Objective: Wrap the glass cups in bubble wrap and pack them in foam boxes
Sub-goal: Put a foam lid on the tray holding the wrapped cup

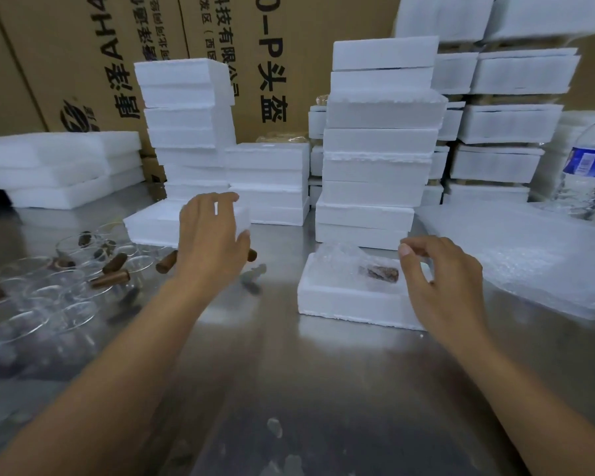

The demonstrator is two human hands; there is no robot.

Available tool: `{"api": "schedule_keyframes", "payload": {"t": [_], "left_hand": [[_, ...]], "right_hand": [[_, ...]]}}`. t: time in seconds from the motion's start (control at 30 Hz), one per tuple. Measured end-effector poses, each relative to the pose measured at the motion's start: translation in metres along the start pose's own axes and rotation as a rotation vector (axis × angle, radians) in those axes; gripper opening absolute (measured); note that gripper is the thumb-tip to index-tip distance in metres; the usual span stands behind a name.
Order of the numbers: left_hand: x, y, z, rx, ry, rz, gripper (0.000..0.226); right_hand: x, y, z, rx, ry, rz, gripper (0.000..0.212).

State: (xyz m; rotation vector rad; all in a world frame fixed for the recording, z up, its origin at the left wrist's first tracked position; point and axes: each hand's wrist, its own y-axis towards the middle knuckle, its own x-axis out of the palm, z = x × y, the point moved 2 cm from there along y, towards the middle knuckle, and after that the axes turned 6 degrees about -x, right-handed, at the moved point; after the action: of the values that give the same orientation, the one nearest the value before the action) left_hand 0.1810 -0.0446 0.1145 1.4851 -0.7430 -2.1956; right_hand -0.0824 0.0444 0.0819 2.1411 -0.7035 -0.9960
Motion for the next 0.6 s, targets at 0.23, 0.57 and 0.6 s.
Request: {"api": "schedule_keyframes", "payload": {"t": [0.23,0.57,0.6], "left_hand": [[0.008,0.021,-0.019,-0.029,0.485,-0.314,0.041],[-0.037,-0.009,0.05,-0.064,-0.564,0.036,0.019],[-0.043,-0.017,0.058,-0.136,-0.84,-0.009,0.021]], "right_hand": [[-0.002,-0.001,0.0,0.014,-0.001,-0.002,0.02],[-0.006,-0.001,0.006,0.054,0.053,0.043,0.023],[-0.007,0.0,0.006,0.069,0.069,0.059,0.024]]}}
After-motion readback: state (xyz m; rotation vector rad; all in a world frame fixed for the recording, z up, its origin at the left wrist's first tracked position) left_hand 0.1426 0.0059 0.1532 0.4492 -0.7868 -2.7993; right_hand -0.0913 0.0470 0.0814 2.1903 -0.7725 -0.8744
